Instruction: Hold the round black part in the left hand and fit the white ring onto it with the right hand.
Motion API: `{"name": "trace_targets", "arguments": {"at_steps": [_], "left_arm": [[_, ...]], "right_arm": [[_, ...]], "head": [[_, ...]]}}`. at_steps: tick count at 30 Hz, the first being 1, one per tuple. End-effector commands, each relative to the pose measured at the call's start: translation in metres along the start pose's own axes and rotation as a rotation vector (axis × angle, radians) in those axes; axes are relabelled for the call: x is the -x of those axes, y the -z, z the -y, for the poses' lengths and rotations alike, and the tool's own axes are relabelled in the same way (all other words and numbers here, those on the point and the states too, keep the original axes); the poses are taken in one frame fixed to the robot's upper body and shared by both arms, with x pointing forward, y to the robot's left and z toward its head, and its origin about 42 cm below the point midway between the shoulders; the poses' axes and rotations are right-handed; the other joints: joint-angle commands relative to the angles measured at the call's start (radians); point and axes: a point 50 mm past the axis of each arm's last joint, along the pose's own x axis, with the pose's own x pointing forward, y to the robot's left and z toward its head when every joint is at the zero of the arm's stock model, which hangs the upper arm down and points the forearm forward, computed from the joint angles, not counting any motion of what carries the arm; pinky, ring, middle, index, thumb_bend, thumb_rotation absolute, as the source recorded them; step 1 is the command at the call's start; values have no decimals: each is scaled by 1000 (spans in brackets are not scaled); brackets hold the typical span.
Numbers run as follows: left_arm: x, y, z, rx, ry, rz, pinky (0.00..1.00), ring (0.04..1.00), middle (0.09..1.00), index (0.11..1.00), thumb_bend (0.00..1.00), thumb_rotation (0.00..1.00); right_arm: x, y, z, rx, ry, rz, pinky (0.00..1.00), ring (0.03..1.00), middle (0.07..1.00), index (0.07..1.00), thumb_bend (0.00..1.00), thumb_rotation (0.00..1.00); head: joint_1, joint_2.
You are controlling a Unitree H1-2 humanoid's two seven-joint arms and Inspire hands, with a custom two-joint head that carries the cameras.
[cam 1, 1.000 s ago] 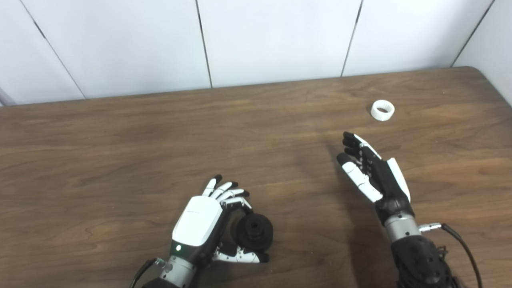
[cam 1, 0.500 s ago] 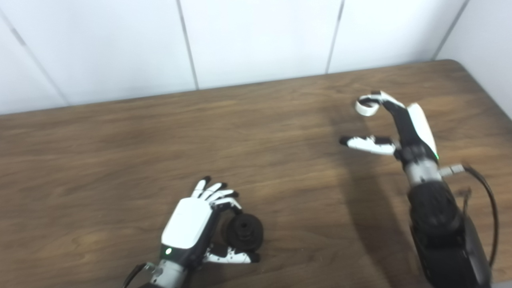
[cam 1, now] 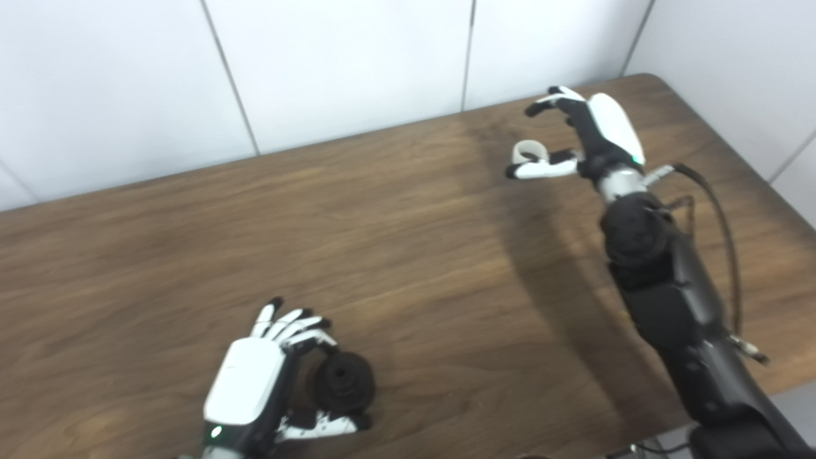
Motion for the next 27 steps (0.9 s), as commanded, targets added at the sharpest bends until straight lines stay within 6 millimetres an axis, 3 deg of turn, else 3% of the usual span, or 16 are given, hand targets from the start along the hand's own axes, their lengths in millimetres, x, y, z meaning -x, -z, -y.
{"name": "trace_targets", "arguments": {"at_steps": [1, 10, 21, 27], "left_arm": [[5, 10, -2, -19, 10, -14, 1000, 857, 770, 485, 522, 48], [9, 14, -4, -19, 12, -11, 993, 844, 763, 485, 522, 47], [12, 16, -3, -13, 13, -14, 1000, 848, 769, 485, 522, 48], [13, 16, -4, -13, 18, -14, 1000, 857, 773, 485, 522, 49]], "right_arm": [[-16, -14, 20, 16, 62, 30, 847, 939, 936, 705, 832, 216], [-50, -14, 22, 54, 29, -30, 993, 984, 955, 710, 859, 197], [-79, -9, 20, 109, -32, -120, 998, 976, 939, 724, 881, 186], [-85, -5, 19, 130, -54, -149, 1000, 984, 936, 724, 880, 191]], "head": [[-3, 0], [-39, -21], [-36, -25], [-35, -22]]}}
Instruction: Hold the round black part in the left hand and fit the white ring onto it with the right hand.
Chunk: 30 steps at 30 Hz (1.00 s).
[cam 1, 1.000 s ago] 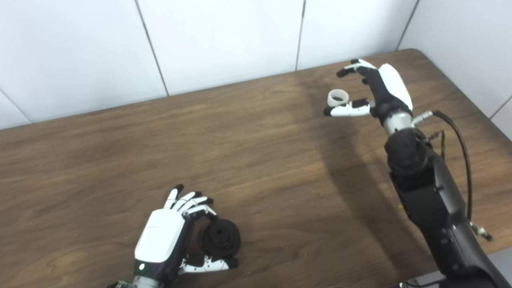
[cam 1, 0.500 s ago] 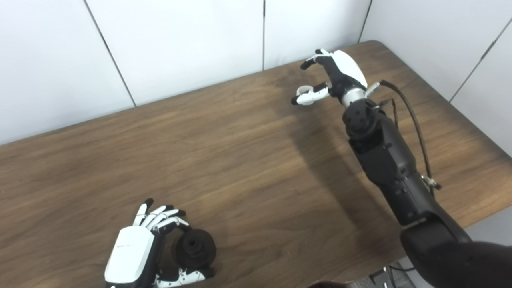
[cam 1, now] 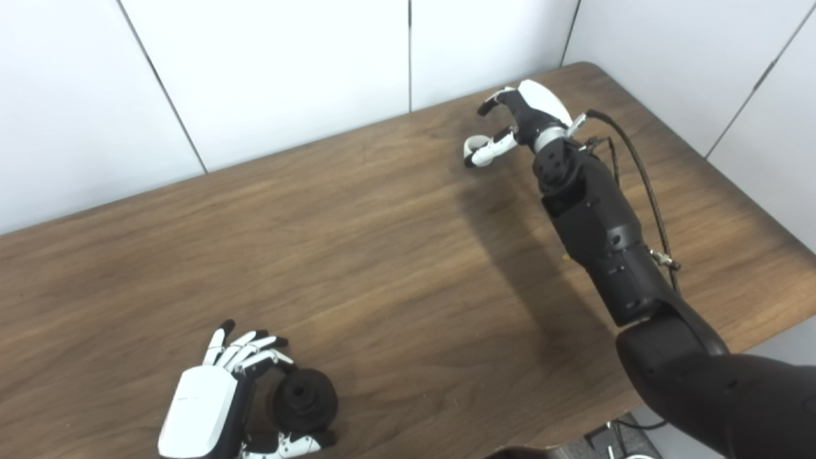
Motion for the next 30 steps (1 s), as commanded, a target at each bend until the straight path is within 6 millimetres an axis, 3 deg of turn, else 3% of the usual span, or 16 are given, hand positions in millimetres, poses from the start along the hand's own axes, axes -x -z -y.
{"name": "trace_targets", "arguments": {"at_steps": [1, 11, 30], "left_arm": [[7, 7, 0, -18, 25, -19, 1000, 858, 774, 485, 522, 49], [8, 6, -1, -17, 16, -12, 1000, 851, 769, 485, 522, 48], [5, 1, -3, -9, 7, -12, 998, 846, 763, 485, 522, 48]], "right_arm": [[-7, -17, 29, 2, 71, 33, 1000, 985, 935, 724, 877, 190], [-16, -8, 22, 4, 67, -33, 1000, 984, 928, 716, 886, 204], [-13, -6, 14, 21, 31, -41, 1000, 994, 939, 671, 849, 221]], "head": [[-1, 1], [2, 8], [13, 15]]}}
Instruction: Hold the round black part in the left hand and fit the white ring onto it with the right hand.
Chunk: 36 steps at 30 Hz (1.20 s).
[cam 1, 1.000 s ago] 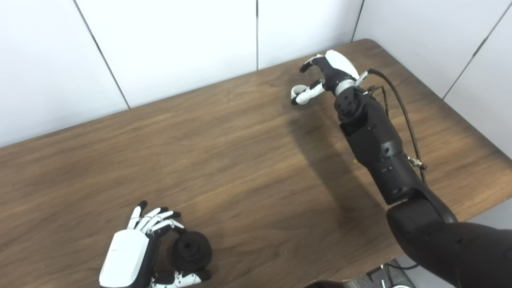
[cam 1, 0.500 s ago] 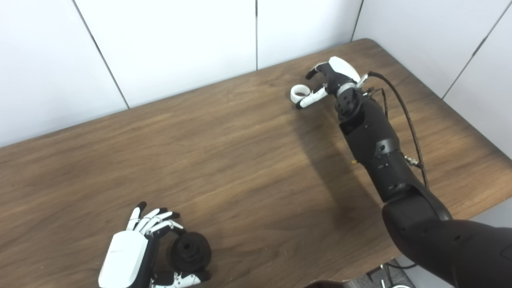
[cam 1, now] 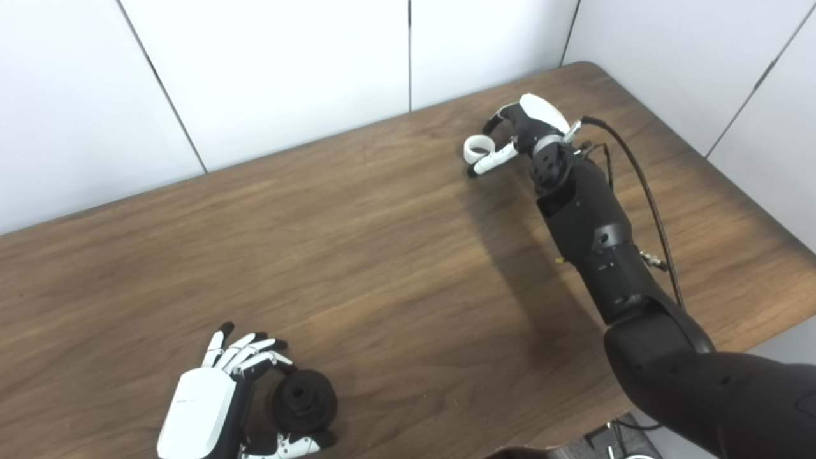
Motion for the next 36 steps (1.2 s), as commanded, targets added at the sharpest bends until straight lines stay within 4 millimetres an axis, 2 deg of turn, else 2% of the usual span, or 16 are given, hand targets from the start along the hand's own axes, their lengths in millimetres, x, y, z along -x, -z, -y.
{"name": "trace_targets", "arguments": {"at_steps": [1, 18, 19, 20, 21, 27, 36], "left_arm": [[3, 2, -3, -16, 4, -7, 997, 846, 763, 485, 522, 48], [1, 1, -4, -15, 2, -10, 999, 847, 764, 485, 522, 47], [1, 1, -4, -15, 2, -10, 999, 848, 764, 485, 522, 47], [1, 1, -4, -15, 1, -9, 995, 847, 764, 485, 522, 47], [1, 1, -4, -14, 0, -9, 993, 846, 763, 485, 522, 47], [1, -1, -4, -18, 0, -4, 997, 852, 766, 485, 522, 47], [-1, -4, -5, -16, -6, -10, 994, 847, 762, 485, 522, 47]], "right_arm": [[-3, -16, 25, 2, 72, 33, 1000, 993, 939, 671, 847, 222], [-2, -12, 25, 4, 73, 31, 1000, 1000, 925, 602, 813, 173], [-2, -12, 25, 2, 74, 31, 1000, 1000, 924, 549, 672, 160], [-2, -12, 25, 0, 75, 31, 1000, 1000, 922, 515, 585, 151], [-2, -11, 25, 3, 77, 35, 1000, 1000, 919, 503, 556, 148], [0, -8, 22, 35, 109, 61, 1000, 978, 861, 486, 524, 132], [1, -4, 22, 49, 103, 75, 1000, 983, 849, 486, 522, 129]], "head": [[7, 1], [7, 4], [7, 4], [7, 4], [7, 4], [10, 6], [16, 10]]}}
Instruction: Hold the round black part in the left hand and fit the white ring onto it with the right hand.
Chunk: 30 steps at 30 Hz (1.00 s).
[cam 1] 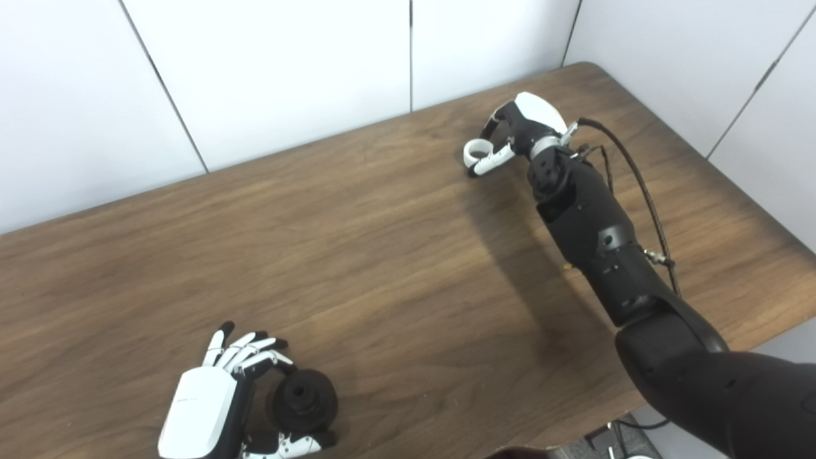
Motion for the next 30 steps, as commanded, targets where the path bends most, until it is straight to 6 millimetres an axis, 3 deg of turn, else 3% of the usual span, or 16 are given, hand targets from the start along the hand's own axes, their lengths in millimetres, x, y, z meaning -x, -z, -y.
{"name": "trace_targets", "arguments": {"at_steps": [1, 10, 18, 30], "left_arm": [[0, -2, -5, -18, -6, -3, 995, 847, 762, 485, 522, 47], [-2, -5, -4, -13, -8, -1, 999, 852, 761, 485, 522, 47], [-5, -10, 1, -16, -12, 3, 1000, 852, 763, 485, 522, 48], [-10, -23, 8, -24, -5, -9, 1000, 867, 770, 485, 522, 50]], "right_arm": [[-3, -1, 26, 29, 70, 21, 1000, 984, 850, 486, 522, 129], [7, -4, 33, 25, 60, 86, 1000, 984, 866, 487, 522, 130], [40, -32, 42, 16, 32, 257, 1000, 981, 865, 485, 523, 133], [103, -68, 30, -4, -64, 467, 964, 945, 832, 483, 525, 135]], "head": [[1, 1], [37, 5], [103, 10], [227, 32]]}}
